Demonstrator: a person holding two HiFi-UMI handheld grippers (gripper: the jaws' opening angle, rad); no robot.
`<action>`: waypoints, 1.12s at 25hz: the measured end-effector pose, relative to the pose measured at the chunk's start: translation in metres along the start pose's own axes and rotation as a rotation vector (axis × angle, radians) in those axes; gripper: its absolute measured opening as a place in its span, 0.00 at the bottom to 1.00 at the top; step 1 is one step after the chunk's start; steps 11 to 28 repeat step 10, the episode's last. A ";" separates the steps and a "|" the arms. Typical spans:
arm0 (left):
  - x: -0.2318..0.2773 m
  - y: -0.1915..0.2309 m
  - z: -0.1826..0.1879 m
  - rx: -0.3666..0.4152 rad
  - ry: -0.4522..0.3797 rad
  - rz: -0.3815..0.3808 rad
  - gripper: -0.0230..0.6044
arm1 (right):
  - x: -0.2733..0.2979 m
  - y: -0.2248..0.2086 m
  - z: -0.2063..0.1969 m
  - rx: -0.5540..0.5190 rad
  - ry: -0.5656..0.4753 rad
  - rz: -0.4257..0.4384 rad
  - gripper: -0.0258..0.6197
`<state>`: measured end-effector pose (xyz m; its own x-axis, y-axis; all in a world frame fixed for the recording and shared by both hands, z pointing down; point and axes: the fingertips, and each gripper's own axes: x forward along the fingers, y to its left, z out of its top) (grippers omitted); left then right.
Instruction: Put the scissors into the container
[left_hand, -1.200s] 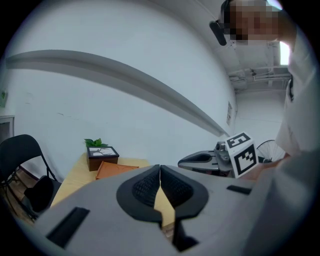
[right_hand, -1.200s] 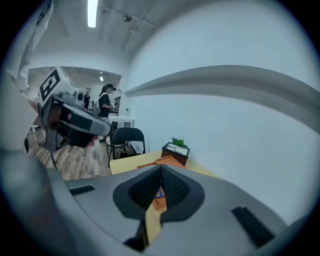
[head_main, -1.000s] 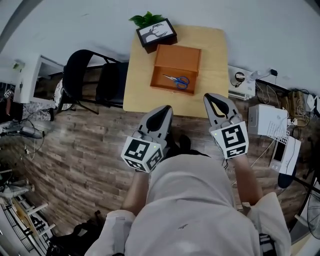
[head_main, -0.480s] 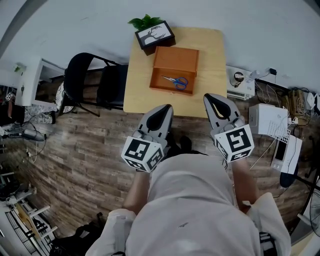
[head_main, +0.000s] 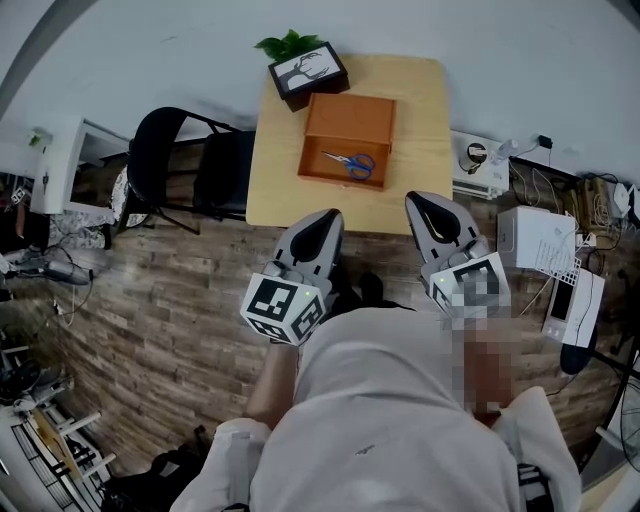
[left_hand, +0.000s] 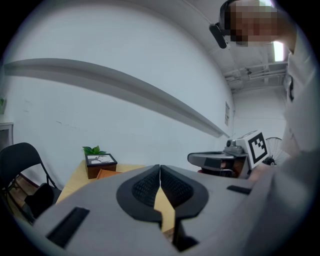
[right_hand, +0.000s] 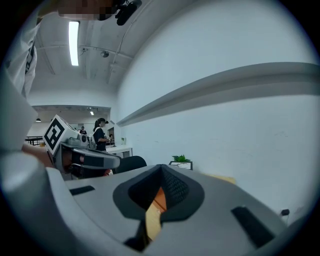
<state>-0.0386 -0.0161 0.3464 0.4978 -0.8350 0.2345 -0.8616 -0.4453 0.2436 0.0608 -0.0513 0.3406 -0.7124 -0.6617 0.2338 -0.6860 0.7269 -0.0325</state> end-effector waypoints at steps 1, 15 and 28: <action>0.000 0.000 0.000 0.000 0.000 0.000 0.05 | 0.000 0.000 0.000 -0.002 0.000 0.002 0.04; -0.001 -0.001 0.000 0.006 0.002 -0.001 0.05 | 0.001 0.003 -0.002 -0.027 0.021 0.010 0.04; -0.001 -0.001 0.000 0.006 0.002 -0.001 0.05 | 0.001 0.003 -0.002 -0.027 0.021 0.010 0.04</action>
